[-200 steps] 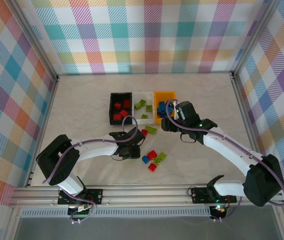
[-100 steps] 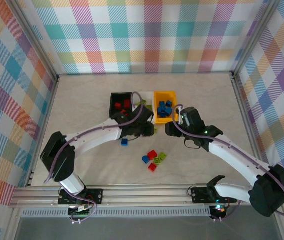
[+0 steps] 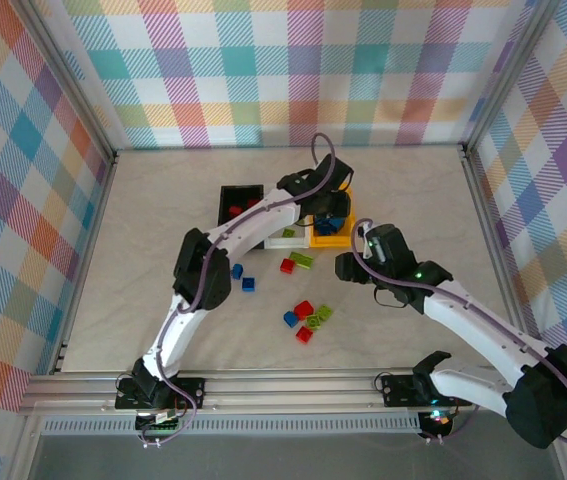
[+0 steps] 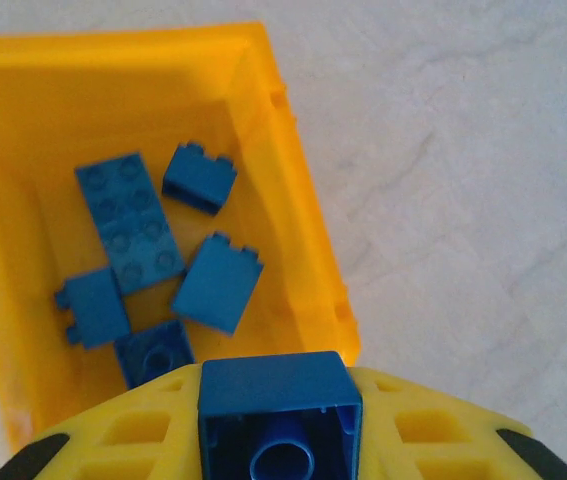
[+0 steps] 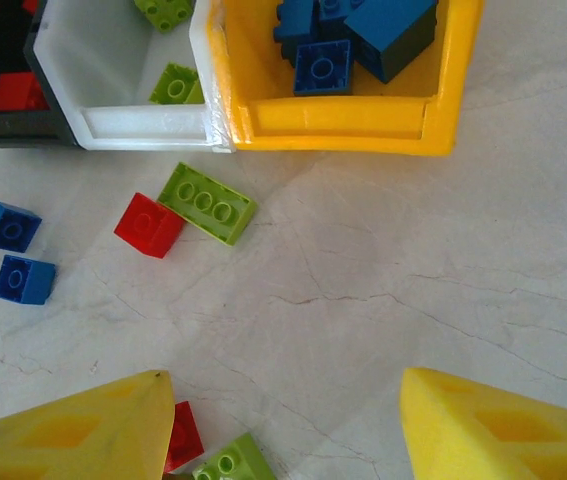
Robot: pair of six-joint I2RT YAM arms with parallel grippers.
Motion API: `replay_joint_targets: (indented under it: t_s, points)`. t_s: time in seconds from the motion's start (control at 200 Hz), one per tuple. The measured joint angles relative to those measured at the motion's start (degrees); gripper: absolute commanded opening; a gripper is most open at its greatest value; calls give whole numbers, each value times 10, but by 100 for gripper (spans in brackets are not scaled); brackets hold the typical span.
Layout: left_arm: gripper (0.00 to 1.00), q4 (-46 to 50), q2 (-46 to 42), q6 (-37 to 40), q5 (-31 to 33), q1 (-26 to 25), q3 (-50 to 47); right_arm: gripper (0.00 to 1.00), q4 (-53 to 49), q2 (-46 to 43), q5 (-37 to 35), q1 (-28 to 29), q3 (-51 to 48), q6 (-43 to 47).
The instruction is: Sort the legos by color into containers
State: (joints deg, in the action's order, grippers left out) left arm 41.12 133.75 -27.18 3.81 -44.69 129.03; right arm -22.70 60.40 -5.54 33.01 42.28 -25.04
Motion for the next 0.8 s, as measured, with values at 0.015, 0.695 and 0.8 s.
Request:
replay_joint_targets:
  t_s: [0.015, 0.695, 0.8]
  points:
    - [30, 8, 10, 1, 2, 0, 15, 62, 0, -1, 0, 0, 0, 0]
    - [84, 62, -64, 16, 3, -10, -9, 63, 0, 15, 33, 0, 0, 2]
    - [89, -13, -213, 7, 2, -14, -214, 63, 0, 33, 51, 0, 0, 2]
